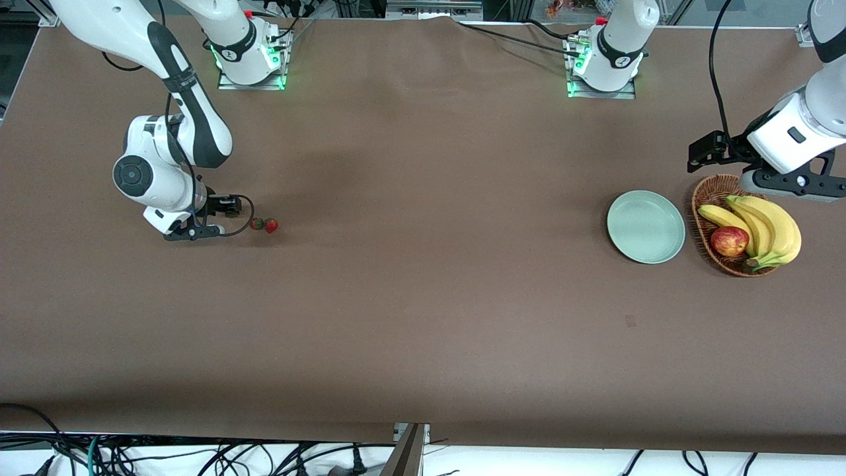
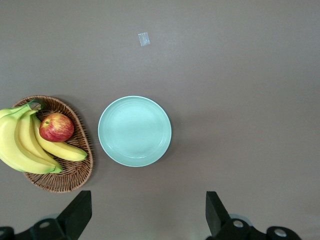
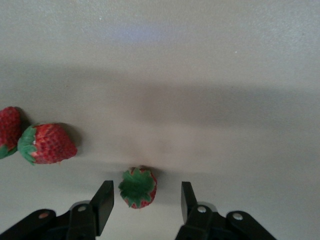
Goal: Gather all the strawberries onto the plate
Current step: 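Reach the right gripper down and grasp one red strawberry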
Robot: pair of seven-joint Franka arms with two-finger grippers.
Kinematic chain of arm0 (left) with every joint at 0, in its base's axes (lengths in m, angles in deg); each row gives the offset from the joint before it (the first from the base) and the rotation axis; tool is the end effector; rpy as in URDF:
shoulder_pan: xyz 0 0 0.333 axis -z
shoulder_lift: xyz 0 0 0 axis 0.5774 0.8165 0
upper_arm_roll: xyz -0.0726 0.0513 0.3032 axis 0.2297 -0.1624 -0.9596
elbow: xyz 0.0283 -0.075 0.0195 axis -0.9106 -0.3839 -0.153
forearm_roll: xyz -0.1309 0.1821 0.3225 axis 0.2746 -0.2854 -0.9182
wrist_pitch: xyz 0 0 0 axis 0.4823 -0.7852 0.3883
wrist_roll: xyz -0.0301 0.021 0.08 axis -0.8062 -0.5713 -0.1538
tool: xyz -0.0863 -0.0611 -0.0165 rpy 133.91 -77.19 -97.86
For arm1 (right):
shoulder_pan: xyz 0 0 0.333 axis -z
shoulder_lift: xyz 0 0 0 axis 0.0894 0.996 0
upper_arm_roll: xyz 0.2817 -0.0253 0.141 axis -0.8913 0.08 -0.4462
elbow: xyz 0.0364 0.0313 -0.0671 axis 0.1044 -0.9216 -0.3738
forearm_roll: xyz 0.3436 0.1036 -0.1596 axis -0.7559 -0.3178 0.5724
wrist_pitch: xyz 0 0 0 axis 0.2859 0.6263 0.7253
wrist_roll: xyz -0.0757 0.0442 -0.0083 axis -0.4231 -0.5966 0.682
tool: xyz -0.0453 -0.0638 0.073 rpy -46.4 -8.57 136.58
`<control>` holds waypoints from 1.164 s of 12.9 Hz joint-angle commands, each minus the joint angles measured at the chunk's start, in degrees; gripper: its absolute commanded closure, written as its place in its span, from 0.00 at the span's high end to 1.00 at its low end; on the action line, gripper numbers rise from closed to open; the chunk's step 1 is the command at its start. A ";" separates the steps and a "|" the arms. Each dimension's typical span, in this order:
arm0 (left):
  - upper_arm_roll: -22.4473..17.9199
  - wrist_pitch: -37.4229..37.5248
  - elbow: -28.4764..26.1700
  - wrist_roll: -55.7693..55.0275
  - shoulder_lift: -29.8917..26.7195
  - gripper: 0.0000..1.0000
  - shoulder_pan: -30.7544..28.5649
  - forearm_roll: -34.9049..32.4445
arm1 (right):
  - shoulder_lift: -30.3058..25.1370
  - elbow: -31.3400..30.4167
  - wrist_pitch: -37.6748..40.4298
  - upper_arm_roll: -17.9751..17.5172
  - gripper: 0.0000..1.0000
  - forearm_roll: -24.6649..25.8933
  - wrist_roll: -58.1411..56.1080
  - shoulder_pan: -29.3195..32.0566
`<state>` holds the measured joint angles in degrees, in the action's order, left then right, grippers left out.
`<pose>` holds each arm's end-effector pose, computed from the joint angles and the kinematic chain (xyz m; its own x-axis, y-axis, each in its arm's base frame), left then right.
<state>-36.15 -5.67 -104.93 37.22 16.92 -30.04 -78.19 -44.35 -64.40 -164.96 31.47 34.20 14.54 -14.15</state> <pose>0.5518 -0.0204 0.5624 0.9862 -0.1179 -0.1160 -0.1167 -0.9930 0.0166 0.5084 0.0177 0.1903 0.9749 0.1063 -0.1956 0.1115 -0.9936 0.0155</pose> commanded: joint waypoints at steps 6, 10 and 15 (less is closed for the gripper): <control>-0.04 0.30 1.61 -0.37 1.18 1.00 -0.21 1.24 | 1.33 -0.40 -1.53 -0.19 0.53 -2.13 -0.99 0.32; -0.13 0.30 1.61 -0.37 1.27 1.00 -0.13 1.24 | 0.54 -0.14 -1.01 -0.28 0.14 -2.13 -0.90 0.32; -0.13 0.30 1.61 -0.37 1.36 1.00 -0.48 1.32 | -0.61 17.30 21.87 -3.17 0.09 -6.59 2.50 -0.91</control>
<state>-36.25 -5.70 -104.91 37.21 17.52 -30.17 -78.18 -44.69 -56.27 -153.70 30.11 30.25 14.85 -14.30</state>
